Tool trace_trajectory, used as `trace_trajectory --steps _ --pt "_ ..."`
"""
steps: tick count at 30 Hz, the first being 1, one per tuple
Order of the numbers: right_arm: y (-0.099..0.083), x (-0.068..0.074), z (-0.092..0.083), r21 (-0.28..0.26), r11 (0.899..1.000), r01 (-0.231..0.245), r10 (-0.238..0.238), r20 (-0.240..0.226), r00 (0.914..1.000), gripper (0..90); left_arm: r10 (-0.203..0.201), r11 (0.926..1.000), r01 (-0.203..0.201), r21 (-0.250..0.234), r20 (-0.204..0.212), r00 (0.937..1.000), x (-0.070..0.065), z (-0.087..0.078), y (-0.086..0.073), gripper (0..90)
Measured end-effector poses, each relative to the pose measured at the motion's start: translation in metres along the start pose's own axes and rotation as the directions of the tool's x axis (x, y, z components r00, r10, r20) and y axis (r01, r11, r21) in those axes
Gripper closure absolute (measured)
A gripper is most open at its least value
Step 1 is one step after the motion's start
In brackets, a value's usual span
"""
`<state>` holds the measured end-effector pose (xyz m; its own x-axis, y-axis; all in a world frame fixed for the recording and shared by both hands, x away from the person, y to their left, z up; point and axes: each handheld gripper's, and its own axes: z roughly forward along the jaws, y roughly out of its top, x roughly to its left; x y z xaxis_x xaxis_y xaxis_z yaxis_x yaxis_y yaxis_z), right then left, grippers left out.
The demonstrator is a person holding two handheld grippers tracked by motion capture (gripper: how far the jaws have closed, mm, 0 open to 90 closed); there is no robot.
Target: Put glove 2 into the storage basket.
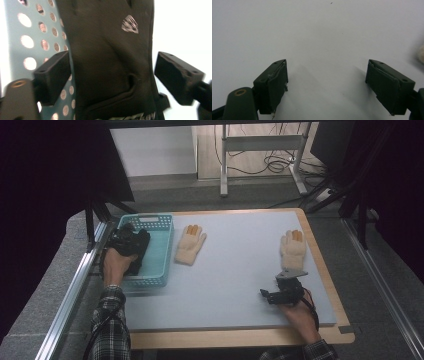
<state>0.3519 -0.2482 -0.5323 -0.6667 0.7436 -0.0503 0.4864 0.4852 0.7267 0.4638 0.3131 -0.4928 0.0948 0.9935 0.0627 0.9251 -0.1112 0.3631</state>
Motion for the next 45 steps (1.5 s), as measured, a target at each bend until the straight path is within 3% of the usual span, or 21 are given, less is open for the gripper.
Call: trace_trajectory --steps 3,7,12,17,19,23,29,33,38,43,45 --pt "0.0 0.0 0.0 0.0 1.0 0.0 0.0 0.0 1.0 17.6 -0.01 0.998 0.014 -0.062 0.061 0.9981 0.004 -0.01 -0.002 9.3" --pt "0.0 0.0 0.0 0.0 1.0 0.0 0.0 0.0 1.0 17.6 0.018 0.9919 -0.003 -0.127 0.113 0.9934 0.003 -0.02 -0.007 6.6" --pt "0.0 0.0 0.0 0.001 1.0 0.0 0.0 0.0 1.0 17.6 0.051 0.9767 -0.009 -0.214 0.191 0.9802 -0.005 -0.026 -0.017 4.6" --pt "0.0 0.0 0.0 0.0 1.0 0.001 -0.001 0.0 1.0 17.6 0.105 0.9633 -0.048 -0.264 0.207 0.9727 -0.018 -0.033 -0.027 1.8" --pt "0.0 0.0 0.0 0.0 1.0 0.0 0.0 0.0 1.0 17.6 0.121 0.9548 -0.053 -0.292 0.22 0.9678 -0.023 -0.038 -0.03 1.5" --pt "0.0 0.0 0.0 0.001 1.0 0.001 -0.001 0.0 1.0 17.6 0.161 0.9342 -0.063 -0.351 0.259 0.9524 -0.034 -0.049 -0.036 0.9" --pt "0.0 0.0 0.0 0.001 1.0 0.002 -0.002 0.001 1.0 17.6 0.23 0.9066 -0.106 -0.408 0.268 0.9354 -0.054 -0.063 -0.045 0.0" --pt "0.0 0.0 0.0 0.001 1.0 0.001 -0.001 0.0 1.0 17.6 0.266 0.8884 -0.113 -0.445 0.298 0.9169 -0.067 -0.071 -0.053 0.0" --pt "0.0 0.0 0.0 0.001 1.0 0.001 -0.001 0.0 1.0 17.6 0.323 0.8589 -0.132 -0.495 0.323 0.8896 -0.089 -0.081 -0.065 0.5" --pt "0.0 0.0 0.0 0.0 1.0 0.002 -0.002 0.001 1.0 17.6 0.384 0.8309 -0.159 -0.533 0.344 0.8567 -0.112 -0.088 -0.077 1.0" --pt "0.0 0.0 0.0 -0.001 1.0 0.003 -0.003 0.001 1.0 17.6 0.406 0.8234 -0.171 -0.541 0.352 0.8431 -0.121 -0.089 -0.083 1.2"
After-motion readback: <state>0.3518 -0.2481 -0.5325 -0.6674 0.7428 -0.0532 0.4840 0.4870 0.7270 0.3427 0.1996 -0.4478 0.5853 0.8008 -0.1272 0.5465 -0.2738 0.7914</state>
